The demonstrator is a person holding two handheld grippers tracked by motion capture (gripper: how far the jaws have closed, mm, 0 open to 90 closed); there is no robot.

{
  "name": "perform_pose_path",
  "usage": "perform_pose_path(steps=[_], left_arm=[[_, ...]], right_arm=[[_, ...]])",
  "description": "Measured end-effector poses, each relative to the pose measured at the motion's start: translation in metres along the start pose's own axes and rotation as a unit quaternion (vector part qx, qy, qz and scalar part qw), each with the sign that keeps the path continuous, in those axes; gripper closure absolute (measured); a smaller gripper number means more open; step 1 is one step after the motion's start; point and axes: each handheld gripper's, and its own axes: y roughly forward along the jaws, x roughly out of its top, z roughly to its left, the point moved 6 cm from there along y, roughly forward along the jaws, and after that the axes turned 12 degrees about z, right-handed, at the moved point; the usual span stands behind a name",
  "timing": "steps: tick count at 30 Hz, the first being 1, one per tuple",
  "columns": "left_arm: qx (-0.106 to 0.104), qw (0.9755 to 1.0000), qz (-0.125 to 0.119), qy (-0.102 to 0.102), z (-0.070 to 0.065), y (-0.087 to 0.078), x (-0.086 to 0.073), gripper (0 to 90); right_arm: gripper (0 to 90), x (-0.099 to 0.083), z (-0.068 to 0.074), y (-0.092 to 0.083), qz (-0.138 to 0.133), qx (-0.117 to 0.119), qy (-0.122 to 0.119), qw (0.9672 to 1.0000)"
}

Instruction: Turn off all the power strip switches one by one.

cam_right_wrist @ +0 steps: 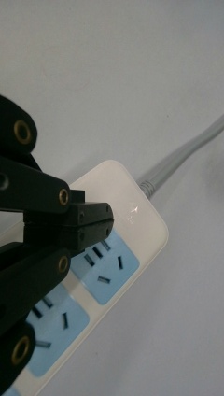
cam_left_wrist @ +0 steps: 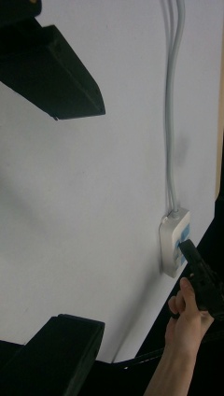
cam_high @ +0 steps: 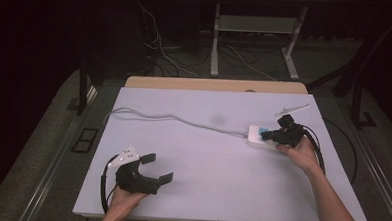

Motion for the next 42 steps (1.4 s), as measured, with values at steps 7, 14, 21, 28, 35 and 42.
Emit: perform_pose_path(steps=[7,14,21,28,35,42], left_arm=[[-0.001,1.0000,0.002,0.003,-0.001,0.002,0.001,0.0],[-0.002,1.0000,0.001,0.002,-0.001,0.002,0.001,0.0],[-0.001,1.0000,0.002,0.003,-0.001,0.002,0.001,0.0],[-0.001,1.0000,0.002,0.003,-0.001,0.002,0.001,0.0],[-0.001,1.0000,0.002,0.003,-0.001,0.002,0.001,0.0],[-0.002,1.0000,0.003,0.003,-0.001,0.003,0.001,0.0]], right_arm=[[90.0,-0.002,-0.004,-0.018,-0.016,0.001,0.006,0.9998],[90.0,-0.004,-0.005,-0.029,-0.018,0.002,0.005,0.9998],[90.0,-0.005,-0.006,-0.036,-0.017,-0.001,0.005,0.9998],[90.0,-0.008,-0.009,-0.043,-0.019,-0.002,0.007,0.9998],[90.0,-0.013,-0.012,-0.042,-0.011,-0.006,0.009,0.9999],[90.0,-0.019,-0.015,-0.039,0.001,-0.005,0.011,0.9999]])
